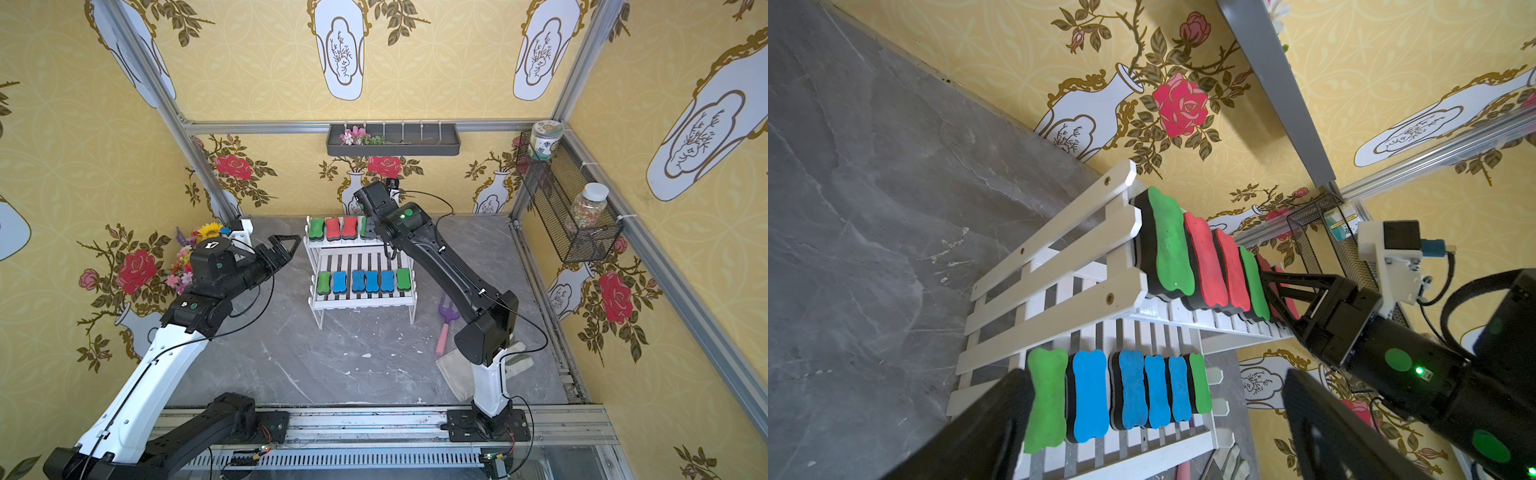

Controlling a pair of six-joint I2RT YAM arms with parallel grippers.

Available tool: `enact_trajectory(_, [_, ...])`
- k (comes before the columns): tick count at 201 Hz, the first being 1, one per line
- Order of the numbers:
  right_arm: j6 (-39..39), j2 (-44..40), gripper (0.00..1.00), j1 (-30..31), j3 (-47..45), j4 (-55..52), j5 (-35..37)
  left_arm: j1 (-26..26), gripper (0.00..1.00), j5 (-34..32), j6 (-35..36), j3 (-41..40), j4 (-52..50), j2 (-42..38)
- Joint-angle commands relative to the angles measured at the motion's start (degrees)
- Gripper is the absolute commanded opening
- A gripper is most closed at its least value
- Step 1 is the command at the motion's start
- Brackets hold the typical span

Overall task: Remove the whiteboard erasers from the shelf
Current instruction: Pick up the whiteboard eraser from the shelf.

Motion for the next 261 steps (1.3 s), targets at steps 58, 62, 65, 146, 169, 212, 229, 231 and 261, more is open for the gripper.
enact_trajectory(58, [0.73, -0.18, 0.42, 0.08, 0.06, 0.15, 1.19, 0.10, 1.00, -0.47, 0.84, -0.17, -0.60, -0.50])
enact_trajectory(62, [0.73, -0.32, 0.41, 0.16, 0.05, 0.28, 1.19, 0.11, 1.00, -0.47, 0.84, -0.16, -0.61, -0.50])
enact_trajectory(65, [0.71, -0.43, 0.41, 0.13, 0.06, 0.34, 1.18, 0.09, 1.00, -0.51, 0.80, -0.11, -0.64, -0.54])
enact_trajectory(146, [-0.27, -9.28, 0.38, 6.46, -3.60, 3.41, 2.64, 0.09, 0.99, -2.87, 0.92, -0.36, -1.76, -1.72])
enact_trajectory(169, [1.94, -15.36, 0.38, 11.60, -12.68, 6.57, 3.02, 0.10, 1.00, -4.53, 0.87, -1.13, -2.01, -2.83])
enact_trajectory(212, [11.87, -24.93, 0.38, 27.14, -30.99, 9.79, 8.07, 0.44, 1.00, -6.96, 0.66, -1.75, -3.26, -5.55])
enact_trajectory(229, [16.95, -26.05, 0.38, 32.96, -37.83, 11.94, 8.75, 0.58, 1.00, -8.62, 1.09, -1.00, -4.51, -6.84])
enact_trajectory(231, [17.46, -26.06, 0.38, 33.51, -38.47, 12.39, 8.87, 0.61, 1.00, -8.83, 1.21, -0.83, -4.80, -7.01])
enact_trajectory(261, [22.68, -18.77, 0.39, 38.80, -46.24, 20.72, 5.20, 0.63, 1.00, -10.09, 1.83, 0.26, -7.55, -9.80])
